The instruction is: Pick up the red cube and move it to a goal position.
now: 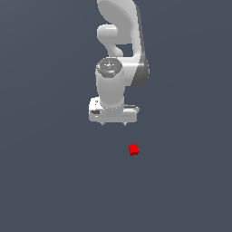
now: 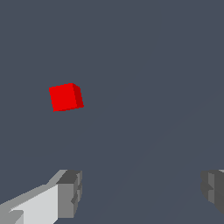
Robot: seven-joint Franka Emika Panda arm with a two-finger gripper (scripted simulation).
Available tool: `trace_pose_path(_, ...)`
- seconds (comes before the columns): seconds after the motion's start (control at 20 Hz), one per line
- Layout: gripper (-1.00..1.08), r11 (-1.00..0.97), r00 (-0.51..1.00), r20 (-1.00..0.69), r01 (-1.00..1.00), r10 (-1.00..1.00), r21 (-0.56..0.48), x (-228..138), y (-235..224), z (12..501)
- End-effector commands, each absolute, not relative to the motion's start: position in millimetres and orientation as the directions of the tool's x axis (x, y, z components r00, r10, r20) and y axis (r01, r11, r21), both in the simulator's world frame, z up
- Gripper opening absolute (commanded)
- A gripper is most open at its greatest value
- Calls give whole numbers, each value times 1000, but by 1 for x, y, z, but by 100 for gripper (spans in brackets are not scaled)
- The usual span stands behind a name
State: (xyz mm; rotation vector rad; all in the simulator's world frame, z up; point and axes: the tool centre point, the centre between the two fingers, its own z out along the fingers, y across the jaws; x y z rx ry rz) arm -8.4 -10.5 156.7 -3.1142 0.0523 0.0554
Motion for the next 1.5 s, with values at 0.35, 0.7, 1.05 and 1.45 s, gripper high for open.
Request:
trace_pose_path(0.35, 100, -1000, 999, -33, -18, -17, -25, -2, -2, 145)
trace_pose_path(0.7, 100, -999, 999, -24, 30, 30, -20, 14, 22, 112)
trace_pose_path(1.05, 100, -995, 995, -11, 99, 99, -11, 38, 57, 63)
trace_pose_path(1.45, 100, -989, 989, -2, 150, 150, -3, 56, 84, 29)
